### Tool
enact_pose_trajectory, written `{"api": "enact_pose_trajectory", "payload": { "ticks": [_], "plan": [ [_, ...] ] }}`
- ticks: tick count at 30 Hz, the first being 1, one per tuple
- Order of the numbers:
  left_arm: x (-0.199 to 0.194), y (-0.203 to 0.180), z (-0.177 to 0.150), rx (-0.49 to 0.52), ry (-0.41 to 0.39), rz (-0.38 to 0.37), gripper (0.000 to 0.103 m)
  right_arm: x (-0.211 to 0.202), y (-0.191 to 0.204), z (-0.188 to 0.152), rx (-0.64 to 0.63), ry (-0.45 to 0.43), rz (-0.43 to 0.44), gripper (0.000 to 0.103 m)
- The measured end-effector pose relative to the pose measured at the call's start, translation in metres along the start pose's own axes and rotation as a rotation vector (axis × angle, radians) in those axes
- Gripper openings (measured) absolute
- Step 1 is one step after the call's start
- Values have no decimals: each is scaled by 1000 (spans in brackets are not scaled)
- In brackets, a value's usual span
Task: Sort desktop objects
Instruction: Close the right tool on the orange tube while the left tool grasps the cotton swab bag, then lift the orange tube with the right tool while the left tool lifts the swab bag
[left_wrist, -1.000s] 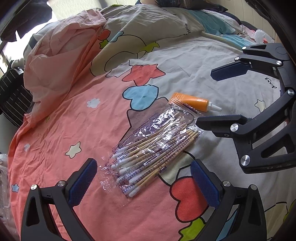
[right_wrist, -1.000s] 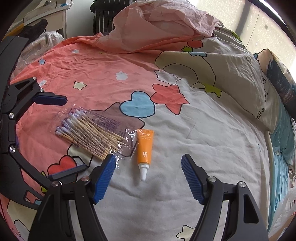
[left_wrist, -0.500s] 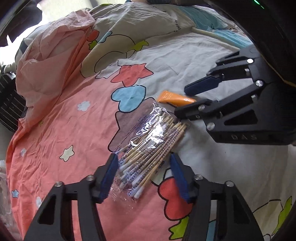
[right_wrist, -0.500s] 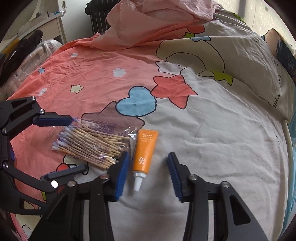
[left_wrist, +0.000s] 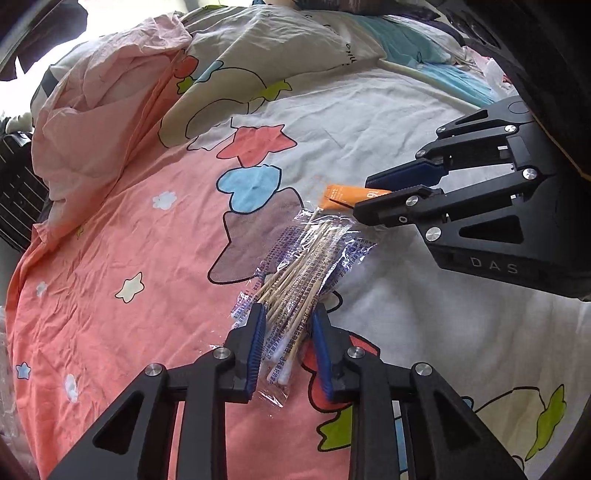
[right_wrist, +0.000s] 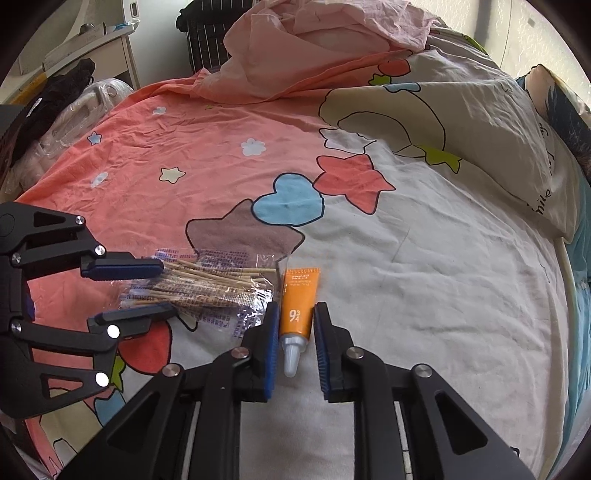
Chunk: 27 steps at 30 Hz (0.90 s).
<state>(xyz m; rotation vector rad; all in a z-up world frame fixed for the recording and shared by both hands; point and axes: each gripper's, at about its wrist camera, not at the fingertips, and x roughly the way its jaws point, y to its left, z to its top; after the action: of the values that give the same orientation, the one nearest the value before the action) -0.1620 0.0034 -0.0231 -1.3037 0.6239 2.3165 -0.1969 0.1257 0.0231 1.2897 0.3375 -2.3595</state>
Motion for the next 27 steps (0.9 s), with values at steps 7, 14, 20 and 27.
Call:
{"api": "enact_pose_trajectory", "payload": {
  "ticks": [7, 14, 20, 27],
  "plan": [
    [-11, -8, -6, 6, -6, 15, 21, -27, 6, -7, 7, -43, 27, 14],
    [-14, -14, -9, 14, 8, 13, 19, -24, 5, -17, 4, -11, 25, 15],
    [-12, -16, -12, 22, 18, 33, 19, -23, 0, -24, 15, -12, -30, 41],
    [-10, -17, -15, 27, 14, 43, 19, -6, -10, -28, 7, 41, -25, 42]
  ]
}}
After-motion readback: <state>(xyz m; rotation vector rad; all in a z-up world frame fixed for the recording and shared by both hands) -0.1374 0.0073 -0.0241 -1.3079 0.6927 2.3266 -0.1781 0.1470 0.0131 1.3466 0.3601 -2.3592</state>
